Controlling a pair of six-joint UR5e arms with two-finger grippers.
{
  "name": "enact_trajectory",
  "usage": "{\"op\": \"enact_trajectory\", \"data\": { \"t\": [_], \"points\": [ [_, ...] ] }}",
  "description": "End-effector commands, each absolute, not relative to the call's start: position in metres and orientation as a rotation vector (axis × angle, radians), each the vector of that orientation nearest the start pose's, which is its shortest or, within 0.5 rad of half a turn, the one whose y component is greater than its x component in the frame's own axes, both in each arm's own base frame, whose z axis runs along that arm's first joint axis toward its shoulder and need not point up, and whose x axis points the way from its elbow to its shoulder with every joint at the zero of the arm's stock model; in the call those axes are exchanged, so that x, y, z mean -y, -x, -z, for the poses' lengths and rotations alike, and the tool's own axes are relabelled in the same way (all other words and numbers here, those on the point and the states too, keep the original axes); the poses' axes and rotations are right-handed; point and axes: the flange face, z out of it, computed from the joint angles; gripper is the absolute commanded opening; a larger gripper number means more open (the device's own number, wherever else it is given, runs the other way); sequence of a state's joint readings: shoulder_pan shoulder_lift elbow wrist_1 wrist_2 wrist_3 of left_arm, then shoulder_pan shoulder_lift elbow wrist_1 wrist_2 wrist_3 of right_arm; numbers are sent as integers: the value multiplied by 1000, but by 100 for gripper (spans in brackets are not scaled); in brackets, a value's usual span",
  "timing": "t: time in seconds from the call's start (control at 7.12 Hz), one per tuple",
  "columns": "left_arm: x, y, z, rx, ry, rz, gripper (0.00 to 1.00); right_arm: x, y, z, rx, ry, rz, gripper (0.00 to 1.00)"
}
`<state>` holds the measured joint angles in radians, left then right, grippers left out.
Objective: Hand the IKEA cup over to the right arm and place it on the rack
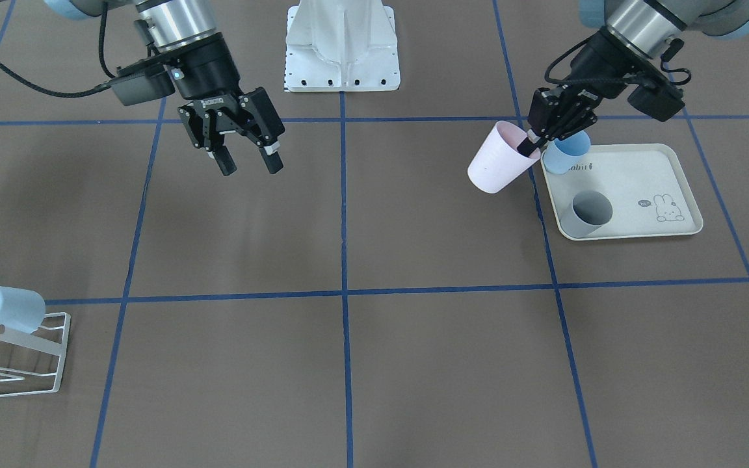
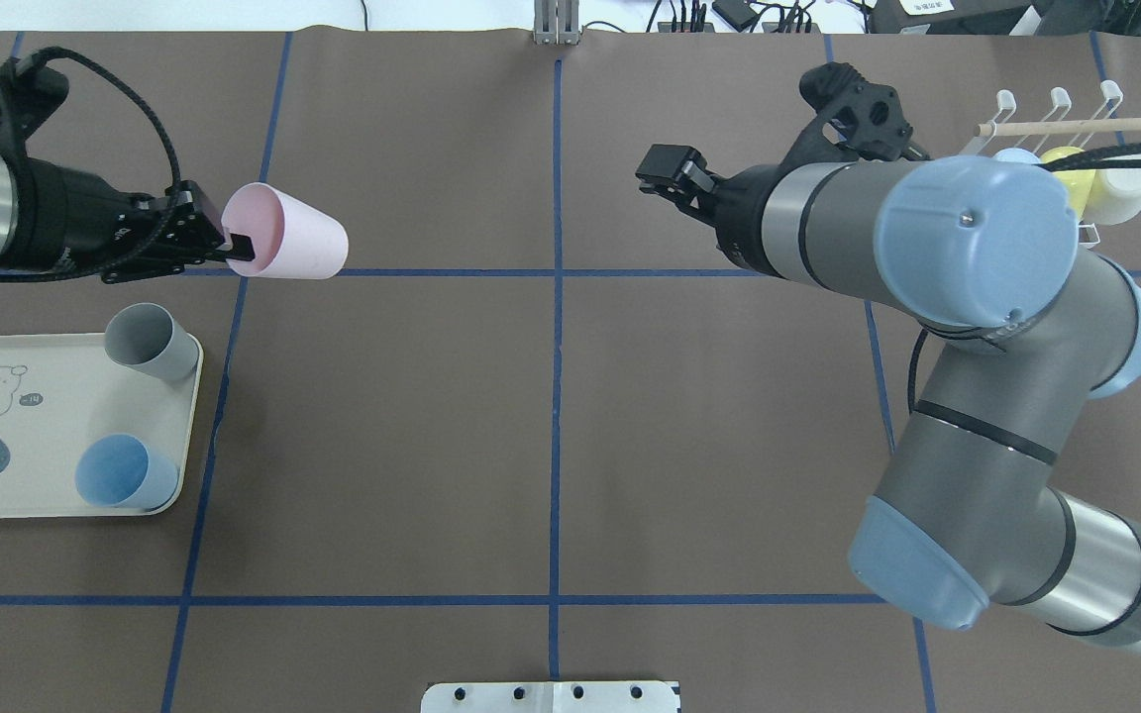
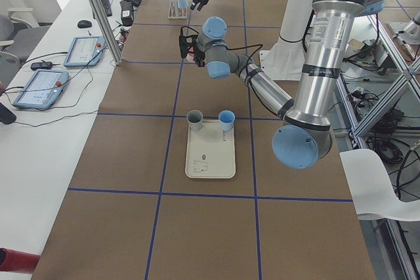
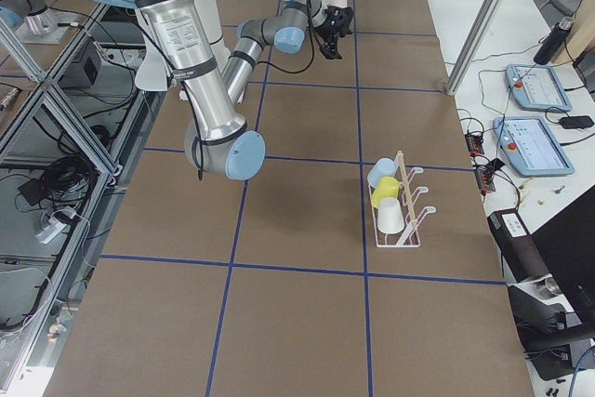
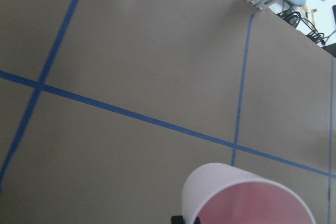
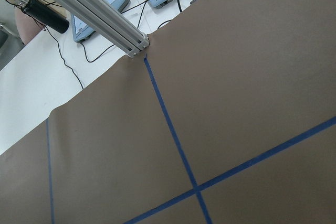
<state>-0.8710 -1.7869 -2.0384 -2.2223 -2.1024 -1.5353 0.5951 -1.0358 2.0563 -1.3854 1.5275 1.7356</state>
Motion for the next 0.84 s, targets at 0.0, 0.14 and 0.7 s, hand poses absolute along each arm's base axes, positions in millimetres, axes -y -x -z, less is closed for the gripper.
{"op": "enact_trajectory", "data": {
  "t": [0.0,0.14,0.7],
  "points": [
    [439,-281,-214,-1435,-156,320,0,409,390,-87,1248,-252,-728,100],
    [447,-296,-183,-1493,-157,311,0,405,392,-73,1282,-226,-749,100],
    [451,-297,-189,-1916,-204,327,0,389,371,-28,1470,-161,-778,100]
  ]
}}
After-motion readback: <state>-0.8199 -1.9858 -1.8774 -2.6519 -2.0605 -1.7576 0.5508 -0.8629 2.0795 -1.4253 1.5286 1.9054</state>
